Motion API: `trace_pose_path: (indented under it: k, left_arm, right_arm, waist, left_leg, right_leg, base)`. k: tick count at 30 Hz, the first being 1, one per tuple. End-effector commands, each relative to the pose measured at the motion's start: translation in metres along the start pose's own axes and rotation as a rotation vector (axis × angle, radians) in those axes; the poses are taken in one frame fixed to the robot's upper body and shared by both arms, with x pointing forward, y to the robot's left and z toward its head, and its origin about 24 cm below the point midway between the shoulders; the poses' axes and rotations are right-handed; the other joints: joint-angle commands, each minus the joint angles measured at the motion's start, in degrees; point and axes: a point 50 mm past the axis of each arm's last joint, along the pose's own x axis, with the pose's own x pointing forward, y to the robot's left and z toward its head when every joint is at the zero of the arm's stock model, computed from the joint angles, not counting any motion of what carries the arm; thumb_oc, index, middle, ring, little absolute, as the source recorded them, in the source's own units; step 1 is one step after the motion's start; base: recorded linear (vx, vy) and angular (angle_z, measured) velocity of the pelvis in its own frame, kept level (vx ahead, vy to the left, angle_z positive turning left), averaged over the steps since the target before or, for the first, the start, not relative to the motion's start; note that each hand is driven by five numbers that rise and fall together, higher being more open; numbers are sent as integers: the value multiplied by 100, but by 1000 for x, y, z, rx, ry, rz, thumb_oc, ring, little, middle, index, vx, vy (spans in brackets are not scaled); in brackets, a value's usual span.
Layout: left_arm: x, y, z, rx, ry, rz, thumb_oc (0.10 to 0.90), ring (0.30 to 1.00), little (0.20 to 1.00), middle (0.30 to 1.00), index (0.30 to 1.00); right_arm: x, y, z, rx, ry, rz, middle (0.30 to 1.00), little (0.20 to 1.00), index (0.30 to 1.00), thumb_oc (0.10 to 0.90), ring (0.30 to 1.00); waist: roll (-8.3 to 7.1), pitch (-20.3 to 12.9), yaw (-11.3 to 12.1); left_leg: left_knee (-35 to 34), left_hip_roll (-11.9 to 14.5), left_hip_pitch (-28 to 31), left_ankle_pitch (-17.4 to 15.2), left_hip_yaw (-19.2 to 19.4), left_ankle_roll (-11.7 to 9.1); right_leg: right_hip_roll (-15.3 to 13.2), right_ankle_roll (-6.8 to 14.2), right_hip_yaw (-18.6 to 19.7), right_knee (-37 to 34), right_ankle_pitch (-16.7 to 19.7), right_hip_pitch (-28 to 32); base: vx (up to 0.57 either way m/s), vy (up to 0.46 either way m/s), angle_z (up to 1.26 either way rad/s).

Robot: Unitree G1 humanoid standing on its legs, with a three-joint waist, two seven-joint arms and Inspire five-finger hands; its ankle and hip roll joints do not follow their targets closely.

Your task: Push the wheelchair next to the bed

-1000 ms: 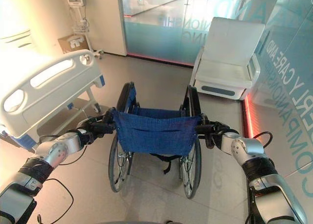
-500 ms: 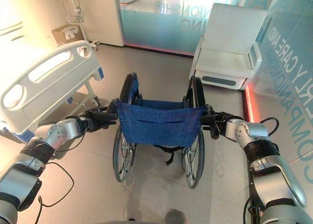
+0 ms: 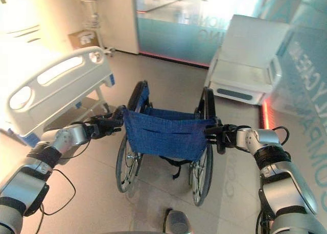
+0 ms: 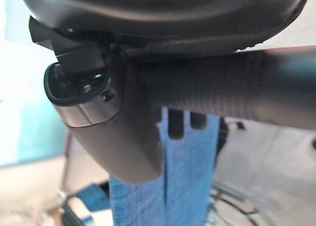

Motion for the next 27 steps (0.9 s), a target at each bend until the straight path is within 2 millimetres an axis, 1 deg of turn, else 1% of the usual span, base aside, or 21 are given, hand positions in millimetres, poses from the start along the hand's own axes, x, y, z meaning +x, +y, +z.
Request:
trace_pose_path:
  k: [1, 2, 3, 4, 5, 6, 7, 8, 9, 10, 11, 12, 13, 14, 15, 16, 19, 21, 24, 26, 27]
  left_arm:
    - [4, -48, 19, -10, -84, -142, 400, 300, 300, 300, 300]
    - [3, -46, 18, -21, -93, -139, 400, 300, 300, 300, 300]
    - [3, -44, 19, -31, -98, -135, 400, 300, 300, 300, 300]
    - [2, -43, 19, -32, -100, -133, 400, 300, 300, 300, 300]
    - [1, -39, 22, -35, -105, -128, 400, 300, 300, 300, 300]
    - [0, -36, 22, -36, -107, -125, 400, 300, 300, 300, 300]
    - [0, -36, 22, -36, -107, -124, 400, 300, 300, 300, 300]
    - [-1, -32, 23, -35, -114, -123, 400, 300, 300, 300, 300]
    - [-1, -31, 24, -37, -115, -122, 400, 300, 300, 300, 300]
    - [-3, -23, 25, -40, -121, -113, 400, 300, 300, 300, 300]
    - [-3, -21, 26, -40, -122, -111, 400, 300, 300, 300, 300]
    - [-4, -15, 26, -47, -123, -103, 400, 300, 300, 300, 300]
    - [-4, -14, 26, -47, -123, -102, 400, 300, 300, 300, 300]
    - [-6, -8, 25, -57, -122, -95, 400, 300, 300, 300, 300]
    - [-7, -7, 25, -60, -121, -94, 400, 300, 300, 300, 300]
    - [-8, -4, 25, -67, -118, -87, 400, 300, 300, 300, 300]
    - [-11, 4, 22, -73, -104, -63, 400, 300, 300, 300, 300]
    - [-11, 7, 22, -75, -90, -44, 400, 300, 300, 300, 300]
    - [-11, 15, 22, -85, -74, -16, 400, 300, 300, 300, 300]
    - [-10, 12, 25, -70, -76, -18, 400, 300, 300, 300, 300]
    - [-10, 8, 29, -57, -86, -21, 400, 300, 300, 300, 300]
  right_arm:
    - [-5, 62, 48, -79, -192, 228, 300, 300, 300, 400, 300]
    - [-5, 65, 46, -94, -194, 228, 300, 300, 300, 400, 300]
    - [-6, 66, 46, -101, -196, 233, 300, 300, 300, 400, 300]
    - [-6, 66, 46, -101, -196, 235, 300, 300, 300, 400, 300]
    - [-7, 66, 48, -107, -200, 233, 300, 300, 300, 400, 300]
    - [-7, 66, 48, -116, -200, 231, 300, 300, 300, 400, 300]
    - [-7, 67, 48, -117, -201, 232, 300, 300, 300, 400, 300]
    - [-7, 69, 50, -127, -210, 224, 300, 300, 300, 400, 300]
    - [-8, 70, 51, -129, -211, 223, 300, 300, 300, 400, 300]
    - [-9, 74, 55, -133, -215, 224, 300, 300, 300, 400, 300]
    - [-9, 75, 56, -134, -215, 222, 300, 300, 300, 400, 300]
    - [-11, 77, 58, -140, -216, 223, 300, 300, 300, 400, 300]
    - [-11, 77, 58, -140, -215, 222, 300, 300, 300, 400, 300]
    - [-12, 77, 57, -154, -210, 218, 300, 300, 300, 400, 300]
    - [-12, 77, 57, -156, -209, 217, 300, 300, 300, 400, 300]
    - [-11, 75, 53, -162, -203, 219, 300, 300, 300, 400, 300]
    - [-9, 68, 45, -173, -177, 234, 300, 300, 300, 400, 300]
    - [-7, 67, 40, -178, -160, 251, 300, 300, 300, 400, 300]
    - [-1, 69, 32, -182, -138, 280, 300, 300, 300, 400, 300]
    - [2, 72, 26, -163, -148, 292, 300, 300, 300, 400, 300]
    - [2, 75, 26, -147, -167, 295, 300, 300, 300, 400, 300]
  waist:
    - [549, -318, 196]
    - [475, -238, 281]
    - [402, -159, 338]
    - [372, -157, 343]
    - [323, 20, 470]
    - [323, 111, 540]
    - [306, 115, 547]
    - [323, 249, 656]
    - [324, 283, 680]
    - [378, 387, 782]
    - [392, 410, 808]
    - [483, 462, 942]
    - [489, 473, 963]
    - [579, 479, 1121]
    - [574, 484, 1148]
    - [597, 471, 1255]
    - [659, 371, 1367]
    - [647, 293, 1424]
    - [545, 118, 1551]
    - [429, 34, 1639]
    - [346, 3, 1683]
  left_leg:
    - [1756, -269, 763, 499, 578, -143]
    - [3033, -294, 154, 892, 641, -289]
    - [3838, -277, -317, 1011, 747, -350]
    - [3921, -291, -418, 1053, 759, -353]
    - [4356, -16, -1049, 1028, 901, -359]
    - [4229, 110, -1285, 952, 905, -305]
    - [4189, 104, -1315, 964, 909, -292]
    - [3509, 181, -1454, 933, 886, -214]
    - [3360, 189, -1434, 931, 895, -201]
    - [2538, 240, -1550, 1110, 924, -207]
    - [2347, 253, -1559, 1181, 931, -229]
    - [1546, 275, -1834, 1560, 834, -330]
    - [1387, 262, -1837, 1640, 817, -358]
    - [561, 315, -2157, 2081, 711, -480]
    - [418, 310, -2161, 2156, 708, -498]
    - [-152, 372, -2363, 2379, 816, -563]
    - [-499, 475, -2468, 2432, 1032, -597]
    - [-554, 444, -2349, 2202, 1065, -494]
    - [-160, 301, -2159, 1756, 941, -272]
    - [74, 109, -2119, 1417, 920, -74]
    - [227, -33, -2113, 1239, 927, 49]
  right_leg:
    - [480, -41, -99, -1487, 1425, 37]
    - [470, -199, -80, -1468, 1246, 279]
    - [432, -287, -71, -1430, 1148, 427]
    - [406, -300, -73, -1428, 1142, 436]
    - [402, -389, -131, -1348, 969, 728]
    - [411, -402, -127, -1305, 898, 859]
    - [393, -400, -125, -1306, 898, 866]
    - [433, -381, -57, -1246, 778, 1039]
    - [440, -375, -36, -1228, 749, 1073]
    - [553, -364, 93, -1152, 657, 1173]
    - [582, -365, 122, -1132, 626, 1202]
    - [740, -361, 233, -1128, 542, 1347]
    - [752, -358, 244, -1127, 521, 1381]
    - [898, -368, 347, -1221, 437, 1640]
    - [899, -370, 365, -1247, 418, 1701]
    - [965, -380, 450, -1319, 311, 1979]
    - [1010, -403, 521, -1323, -1, 2325]
    - [923, -339, 514, -1304, -127, 2428]
    - [658, -153, 395, -1262, -354, 2658]
    - [414, 35, 248, -1142, -328, 2777]
    - [201, 191, 117, -831, -157, 2779]
  base:
    - [314, -280, 4]
    - [243, -228, -25]
    - [227, -207, -26]
    - [247, -174, -22]
    - [251, -123, -39]
    - [246, -111, -41]
    - [265, -11, -40]
    - [228, 11, -18]
    - [395, 54, -23]
    - [267, 54, -16]
    - [431, 117, -22]
    - [295, 85, -17]
    - [537, 151, -24]
    - [394, 97, -16]
    - [643, 160, -17]
    - [400, 94, -13]
    - [572, 160, -44]
    - [462, 174, -53]
    - [392, 177, -50]
    - [419, 216, -57]
    - [388, 228, -43]
